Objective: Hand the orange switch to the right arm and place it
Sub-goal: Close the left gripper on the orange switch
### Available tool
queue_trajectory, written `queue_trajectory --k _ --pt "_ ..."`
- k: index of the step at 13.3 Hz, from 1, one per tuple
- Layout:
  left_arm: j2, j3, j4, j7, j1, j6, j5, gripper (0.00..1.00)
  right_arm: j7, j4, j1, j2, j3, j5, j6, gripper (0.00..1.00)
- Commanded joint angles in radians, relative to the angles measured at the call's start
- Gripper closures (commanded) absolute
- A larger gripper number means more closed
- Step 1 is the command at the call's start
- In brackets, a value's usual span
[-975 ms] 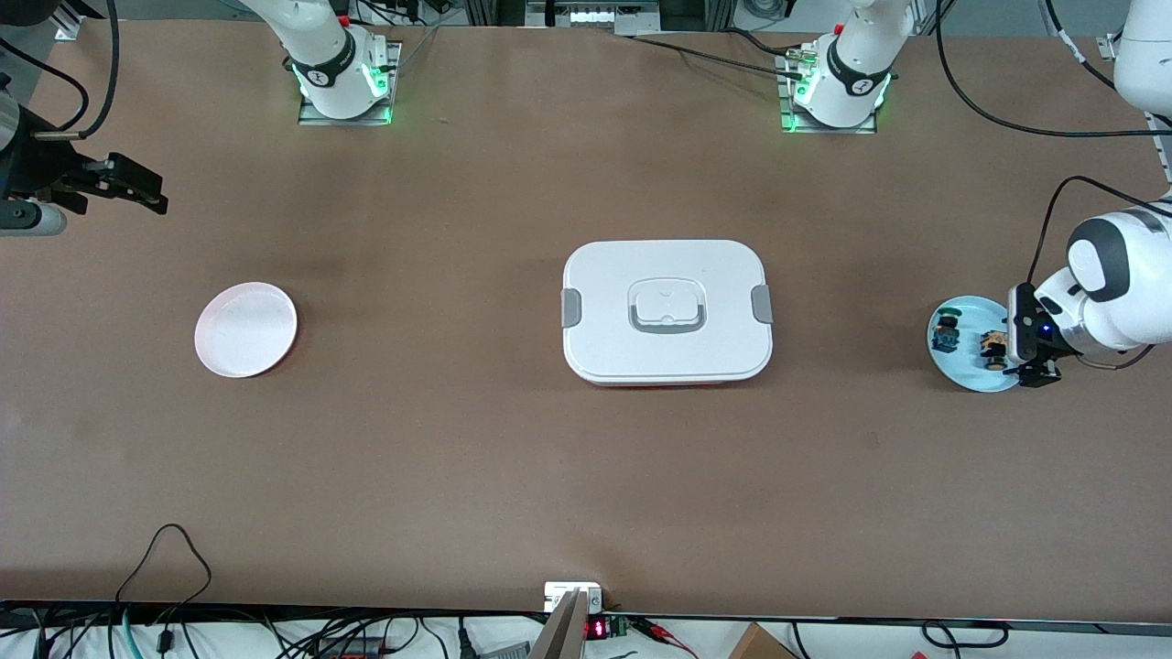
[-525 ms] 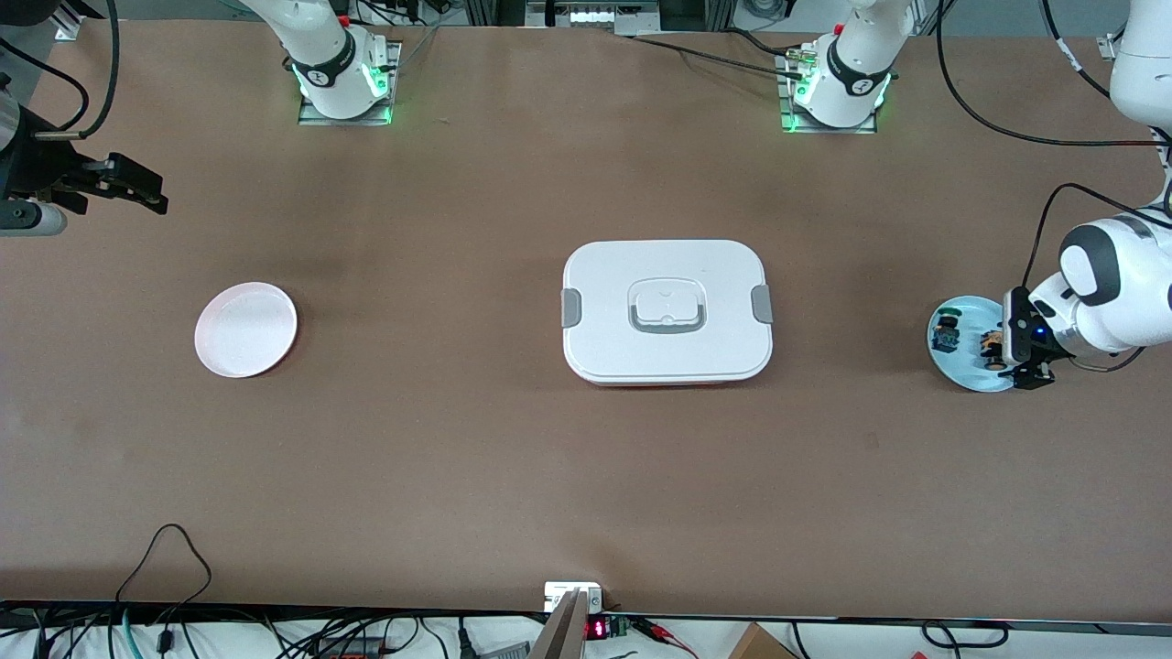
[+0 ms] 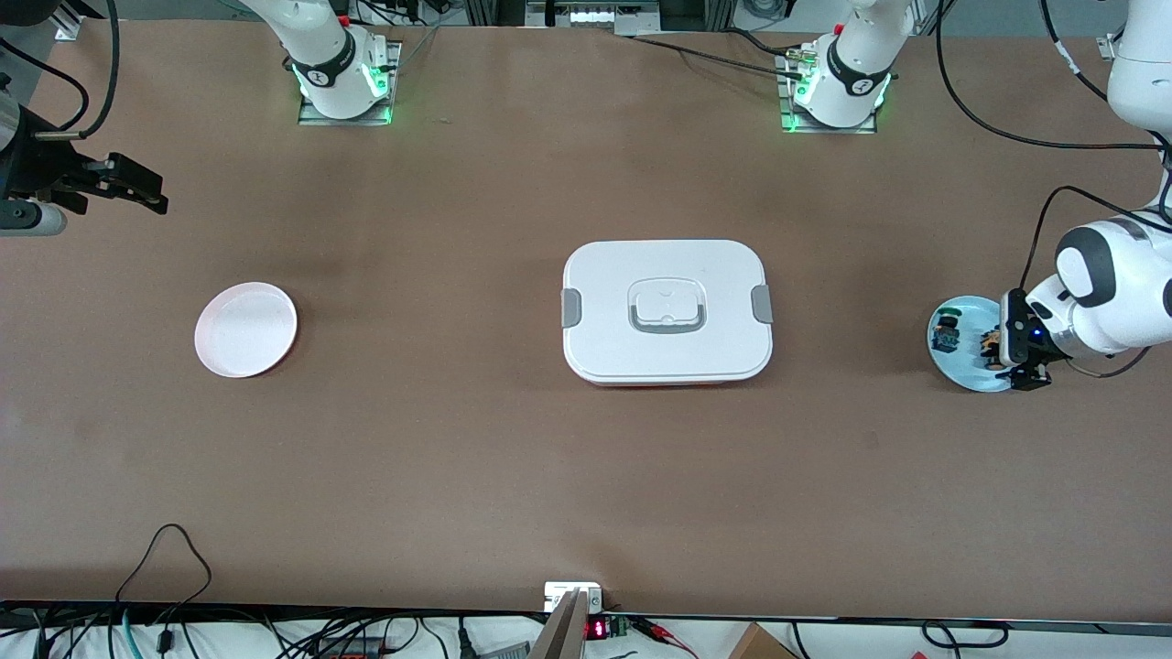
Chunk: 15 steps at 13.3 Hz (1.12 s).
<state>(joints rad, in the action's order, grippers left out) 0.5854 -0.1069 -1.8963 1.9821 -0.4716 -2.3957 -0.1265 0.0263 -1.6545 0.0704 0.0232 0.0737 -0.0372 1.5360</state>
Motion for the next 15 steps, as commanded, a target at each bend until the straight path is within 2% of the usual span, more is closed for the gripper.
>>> queue_trajectory --k 1,6,8,11,13,14,15 --pt "0.008 -0.014 0.002 0.046 -0.016 -0.016 -0.007 0.21 0.012 -0.001 -0.003 0.015 -0.005 0.003 -0.002 0.0" --pt "0.002 -0.031 0.01 0.115 -0.016 -0.008 -0.005 1.0 0.012 -0.001 -0.003 0.015 -0.005 0.003 -0.004 0.0" --pt "-0.01 -0.049 0.013 0.116 -0.025 0.03 -0.001 1.0 0.012 -0.001 -0.003 0.015 -0.005 0.003 -0.004 0.0" --pt "-0.054 -0.16 0.031 0.118 -0.108 0.13 0.001 1.0 0.012 -0.001 -0.003 0.015 -0.005 0.003 -0.005 0.0" --pt "-0.058 -0.227 0.097 0.118 -0.131 0.275 0.001 1.0 0.012 -0.001 -0.003 0.015 -0.005 0.003 -0.007 0.0" --pt "-0.058 -0.247 0.141 0.118 -0.134 0.367 0.037 1.0 0.012 -0.001 -0.003 0.015 -0.005 0.003 -0.007 0.0" --pt "-0.062 -0.258 0.173 0.116 -0.137 0.451 0.123 1.0 0.012 -0.001 -0.003 0.015 -0.005 0.003 -0.008 0.0"
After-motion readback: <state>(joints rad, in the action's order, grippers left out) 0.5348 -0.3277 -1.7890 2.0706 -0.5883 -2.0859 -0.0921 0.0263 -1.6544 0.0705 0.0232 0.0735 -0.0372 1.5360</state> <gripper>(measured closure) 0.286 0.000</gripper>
